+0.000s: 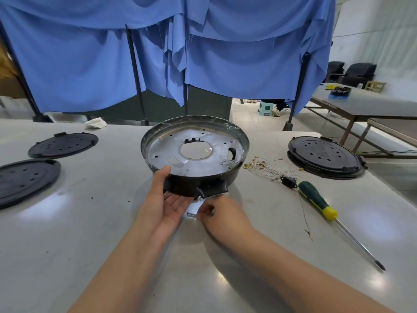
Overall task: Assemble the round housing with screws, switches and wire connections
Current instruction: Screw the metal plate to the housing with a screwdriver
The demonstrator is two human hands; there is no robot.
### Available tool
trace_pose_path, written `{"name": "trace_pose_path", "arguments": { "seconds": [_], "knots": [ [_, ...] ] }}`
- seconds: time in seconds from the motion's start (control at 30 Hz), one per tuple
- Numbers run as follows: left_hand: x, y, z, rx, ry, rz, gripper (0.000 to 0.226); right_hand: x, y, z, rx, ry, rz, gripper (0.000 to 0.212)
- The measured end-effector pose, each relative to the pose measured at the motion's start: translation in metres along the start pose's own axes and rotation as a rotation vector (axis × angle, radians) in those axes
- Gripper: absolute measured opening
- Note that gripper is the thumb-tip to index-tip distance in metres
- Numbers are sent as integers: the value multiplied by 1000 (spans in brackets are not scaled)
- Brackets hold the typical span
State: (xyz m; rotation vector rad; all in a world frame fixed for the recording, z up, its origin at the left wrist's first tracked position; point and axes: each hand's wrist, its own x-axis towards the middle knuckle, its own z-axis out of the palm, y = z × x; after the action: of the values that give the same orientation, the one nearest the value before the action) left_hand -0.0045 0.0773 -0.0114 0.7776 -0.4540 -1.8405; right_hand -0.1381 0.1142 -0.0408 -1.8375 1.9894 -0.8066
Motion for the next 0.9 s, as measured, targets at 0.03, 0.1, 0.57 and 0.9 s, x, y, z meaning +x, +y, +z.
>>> {"name": "trace_pose_path", "arguments": {
  "seconds": [0.03,0.1,0.57,0.9],
  "knots": [
    [0,-1,0,4,-7,-1,56,0,0,-1,-16,-10,-3,12],
    [0,-2,-1,17,-17,-3,60,-2,1,-3,-80,-27,-18,14],
    [-2,-4,-1,-5,-53,-12,64,-8,-1,-7,-255,-79,-142,15],
    [0,-13,-1,94,-78,-20,53,-21,-11,-66,-123,-489,-187,22]
  ]
}}
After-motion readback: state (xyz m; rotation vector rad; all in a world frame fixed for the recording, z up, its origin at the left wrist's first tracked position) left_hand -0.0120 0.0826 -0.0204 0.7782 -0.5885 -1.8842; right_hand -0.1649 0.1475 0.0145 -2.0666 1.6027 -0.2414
